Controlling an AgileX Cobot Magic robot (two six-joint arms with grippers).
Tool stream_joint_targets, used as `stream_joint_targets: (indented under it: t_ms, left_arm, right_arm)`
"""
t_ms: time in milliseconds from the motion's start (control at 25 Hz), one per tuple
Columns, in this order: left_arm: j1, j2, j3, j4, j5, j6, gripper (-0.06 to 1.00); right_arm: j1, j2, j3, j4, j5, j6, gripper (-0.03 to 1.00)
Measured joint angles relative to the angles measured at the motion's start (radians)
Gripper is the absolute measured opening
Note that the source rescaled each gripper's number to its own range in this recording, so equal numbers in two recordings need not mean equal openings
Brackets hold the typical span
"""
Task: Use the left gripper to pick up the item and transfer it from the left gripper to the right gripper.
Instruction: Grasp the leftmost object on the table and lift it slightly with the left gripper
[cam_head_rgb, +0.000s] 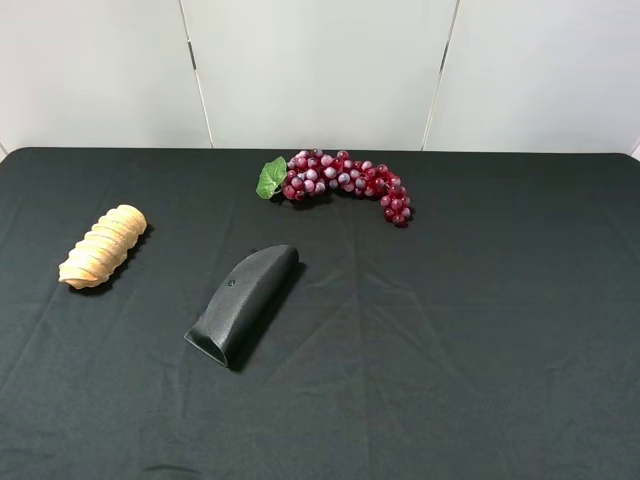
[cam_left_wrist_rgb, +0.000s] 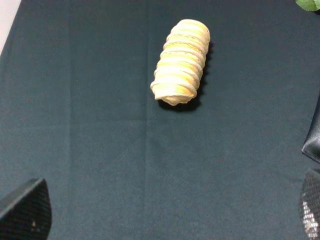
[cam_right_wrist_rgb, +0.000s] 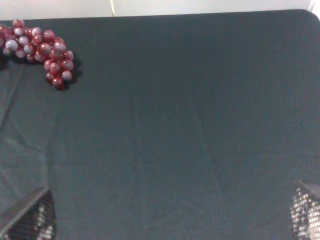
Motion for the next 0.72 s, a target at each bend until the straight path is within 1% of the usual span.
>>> stream_joint_targets:
  t_ms: [720]
  left_arm:
    - [0.0,0.0,0.0,0.0,0.0,0.0,1.0]
  right_arm:
    - [0.0,0.0,0.0,0.0,0.001,0.0,1.0]
